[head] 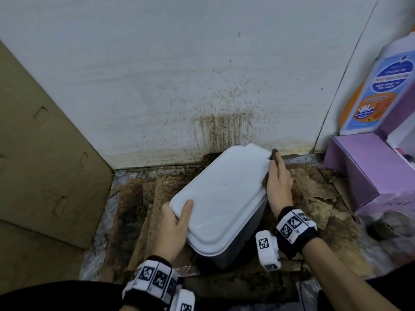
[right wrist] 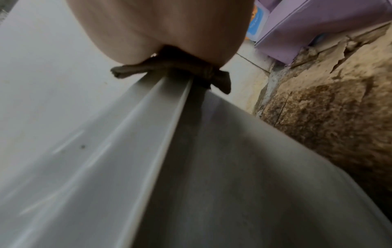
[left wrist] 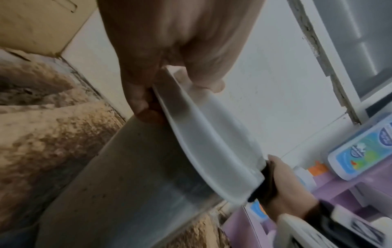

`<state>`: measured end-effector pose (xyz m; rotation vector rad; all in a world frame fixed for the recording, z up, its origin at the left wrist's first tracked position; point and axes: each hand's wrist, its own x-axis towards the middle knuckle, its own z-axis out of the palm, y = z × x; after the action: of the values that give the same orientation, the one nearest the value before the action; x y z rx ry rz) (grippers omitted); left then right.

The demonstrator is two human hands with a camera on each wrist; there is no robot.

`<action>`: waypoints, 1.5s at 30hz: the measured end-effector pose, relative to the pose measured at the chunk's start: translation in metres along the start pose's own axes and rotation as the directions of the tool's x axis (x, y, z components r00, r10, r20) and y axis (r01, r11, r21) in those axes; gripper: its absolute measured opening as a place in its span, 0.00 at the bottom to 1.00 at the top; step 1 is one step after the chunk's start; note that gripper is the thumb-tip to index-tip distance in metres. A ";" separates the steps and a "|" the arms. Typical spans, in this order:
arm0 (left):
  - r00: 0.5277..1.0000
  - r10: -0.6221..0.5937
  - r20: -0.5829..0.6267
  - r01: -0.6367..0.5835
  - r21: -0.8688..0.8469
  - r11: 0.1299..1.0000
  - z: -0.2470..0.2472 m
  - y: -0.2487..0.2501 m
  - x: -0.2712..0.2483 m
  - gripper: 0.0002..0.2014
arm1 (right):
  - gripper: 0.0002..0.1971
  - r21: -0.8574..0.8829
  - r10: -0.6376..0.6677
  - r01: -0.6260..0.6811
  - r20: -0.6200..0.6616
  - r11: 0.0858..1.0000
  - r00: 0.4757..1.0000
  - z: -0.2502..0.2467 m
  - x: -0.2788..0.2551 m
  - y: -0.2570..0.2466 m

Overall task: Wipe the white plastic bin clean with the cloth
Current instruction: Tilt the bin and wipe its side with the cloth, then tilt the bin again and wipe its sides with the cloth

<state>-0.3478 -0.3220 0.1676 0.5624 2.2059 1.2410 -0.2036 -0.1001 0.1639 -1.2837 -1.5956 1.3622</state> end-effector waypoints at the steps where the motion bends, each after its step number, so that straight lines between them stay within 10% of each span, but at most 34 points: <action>1: 1.000 0.006 0.020 -0.006 -0.005 1.000 -0.004 0.001 0.007 0.21 | 0.26 0.014 0.008 -0.007 -0.049 1.000 0.999 0.001 -0.009 -0.001; 8: 0.978 0.096 0.186 -0.093 -0.024 0.995 -0.035 0.019 0.060 0.41 | 0.27 0.094 0.097 -0.063 -0.414 0.994 0.905 0.019 -0.070 0.012; 19: 0.973 0.100 0.209 -0.121 0.088 0.989 -0.051 0.007 0.097 0.43 | 0.25 0.076 -0.087 0.151 -0.541 0.986 0.837 0.011 -0.085 0.012; 23: 0.996 0.061 0.065 -0.065 0.065 0.996 -0.045 0.002 0.088 0.35 | 0.27 -0.403 -0.402 0.290 -0.227 0.868 0.887 0.016 -0.067 -0.003; 26: 1.000 -0.025 -0.017 0.026 0.026 0.999 -0.042 -0.003 0.079 0.39 | 0.26 -0.796 -0.410 0.321 0.101 0.513 0.906 0.043 -0.056 -0.005; 30: 0.996 -0.090 0.011 0.090 -0.080 0.993 -0.033 -0.010 0.076 0.41 | 0.29 -0.826 -0.291 0.379 0.274 0.416 0.917 0.082 -0.070 -0.022; 35: 0.994 -0.099 0.050 0.110 -0.304 0.946 -0.029 -0.010 0.068 0.33 | 0.33 -0.644 -0.307 0.660 0.585 0.387 0.751 0.144 -0.104 -0.034; 41: 0.995 -0.052 0.086 0.066 -0.164 0.984 -0.030 -0.013 0.073 0.40 | 0.28 -0.632 -0.372 0.718 0.617 0.291 0.694 0.108 -0.086 -0.023; 45: 0.995 -0.048 0.089 0.050 -0.019 0.999 -0.032 -0.022 0.077 0.38 | 0.29 -0.754 -0.352 0.572 0.465 0.322 0.812 0.041 -0.057 -0.014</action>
<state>-0.4292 -0.3079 0.1433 0.5409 2.1187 1.1903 -0.2279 -0.1665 0.1745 -0.9851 -2.7566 0.2015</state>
